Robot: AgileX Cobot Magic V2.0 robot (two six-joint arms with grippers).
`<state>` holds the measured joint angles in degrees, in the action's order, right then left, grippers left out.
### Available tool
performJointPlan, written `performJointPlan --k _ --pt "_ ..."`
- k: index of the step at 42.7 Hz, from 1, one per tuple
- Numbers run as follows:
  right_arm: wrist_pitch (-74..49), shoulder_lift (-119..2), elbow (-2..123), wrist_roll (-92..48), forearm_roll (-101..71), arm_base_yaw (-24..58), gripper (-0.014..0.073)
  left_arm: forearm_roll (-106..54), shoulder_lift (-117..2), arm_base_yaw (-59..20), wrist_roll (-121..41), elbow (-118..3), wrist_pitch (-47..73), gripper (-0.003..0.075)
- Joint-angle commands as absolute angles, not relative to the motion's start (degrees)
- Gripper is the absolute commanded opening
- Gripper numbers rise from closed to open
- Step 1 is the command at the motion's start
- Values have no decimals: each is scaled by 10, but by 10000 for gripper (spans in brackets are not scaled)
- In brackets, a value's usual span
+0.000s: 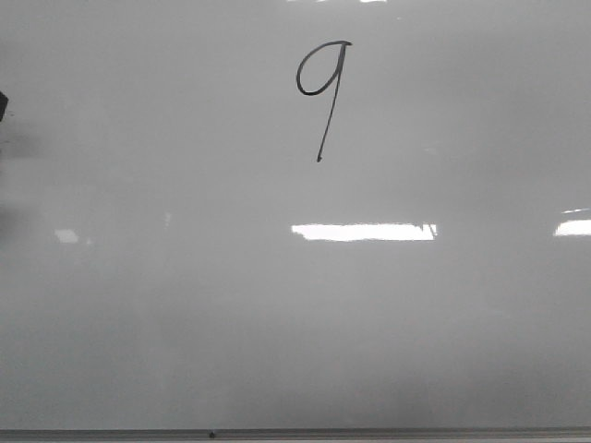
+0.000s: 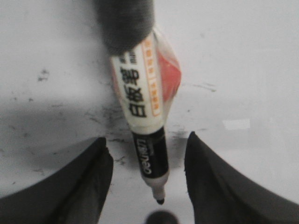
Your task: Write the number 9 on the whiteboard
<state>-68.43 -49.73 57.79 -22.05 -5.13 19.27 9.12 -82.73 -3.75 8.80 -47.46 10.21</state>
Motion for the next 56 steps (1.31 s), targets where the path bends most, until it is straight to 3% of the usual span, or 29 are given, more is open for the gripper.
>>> performJointPlan --k 1,10,23,30,38,41,50,53,56 --pt "-660 -478 589 -171 -40 189 529 91 -774 -37 93 -503 122 358" --pt "-652 -437 589 -56 -17 189 529 91 -678 -54 51 -553 306 358" --pt "-634 -350 580 -35 -17 189 528 77 -511 -181 28 -563 463 358" --pt "-622 -296 534 -12 -7 189 528 64 -420 -272 28 -546 491 358" --pt "-616 -287 519 -12 10 189 516 62 -387 -297 28 -532 491 353" --pt "-615 -287 519 -12 10 189 447 62 -387 -297 28 -532 492 315" --pt "-616 -287 519 -12 10 189 53 62 -387 -297 28 -532 477 58" --pt "-616 -287 519 -12 10 189 -39 62 -387 -297 28 -532 472 -17" --pt "-615 -287 519 -12 10 189 -66 62 -387 -297 28 -532 473 -19"
